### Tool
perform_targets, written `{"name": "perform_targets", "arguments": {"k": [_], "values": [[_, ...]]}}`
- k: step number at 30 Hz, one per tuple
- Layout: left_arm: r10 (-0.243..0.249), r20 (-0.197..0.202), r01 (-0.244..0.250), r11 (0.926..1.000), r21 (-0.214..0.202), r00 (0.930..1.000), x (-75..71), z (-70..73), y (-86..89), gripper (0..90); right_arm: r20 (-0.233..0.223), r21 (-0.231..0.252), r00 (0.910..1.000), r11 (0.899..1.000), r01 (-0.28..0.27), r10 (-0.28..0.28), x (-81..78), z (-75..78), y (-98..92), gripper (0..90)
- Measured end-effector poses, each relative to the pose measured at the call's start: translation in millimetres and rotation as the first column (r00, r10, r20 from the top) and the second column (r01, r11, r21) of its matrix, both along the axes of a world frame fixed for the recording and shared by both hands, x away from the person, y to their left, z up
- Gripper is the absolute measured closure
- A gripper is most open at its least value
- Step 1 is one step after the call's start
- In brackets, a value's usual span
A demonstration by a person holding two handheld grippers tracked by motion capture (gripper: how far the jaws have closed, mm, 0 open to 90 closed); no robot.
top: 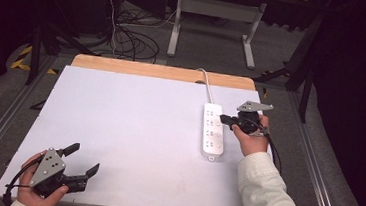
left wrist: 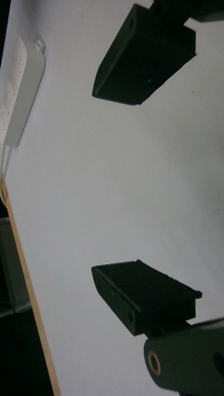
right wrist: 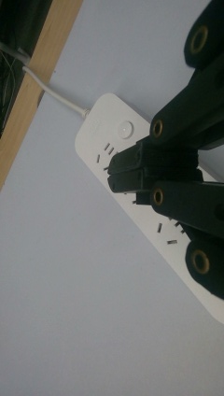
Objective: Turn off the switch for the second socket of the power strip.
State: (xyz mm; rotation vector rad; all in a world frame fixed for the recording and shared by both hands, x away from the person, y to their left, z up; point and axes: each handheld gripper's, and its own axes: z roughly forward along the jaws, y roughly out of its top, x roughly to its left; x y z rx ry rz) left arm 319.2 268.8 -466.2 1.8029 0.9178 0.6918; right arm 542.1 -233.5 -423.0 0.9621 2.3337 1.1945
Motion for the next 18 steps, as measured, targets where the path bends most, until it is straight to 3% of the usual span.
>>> {"name": "perform_targets", "arguments": {"k": [9, 18], "values": [[0.000, 0.003, 0.000, 1.0000, 0.005, 1.0000, -0.2, 0.3, 0.0, 14.5, -0.012, -0.038, 0.9997, 0.999, 0.020, -0.021, 7.9, -9.0, 4.3, 90.0], [-0.004, -0.008, 0.004, 1.0000, 0.005, 1.0000, -0.1, -0.2, -0.4, 14.3, -0.028, -0.046, 0.9989, 0.998, 0.036, -0.037, 14.7, -16.6, 3.4, 90.0]]}}
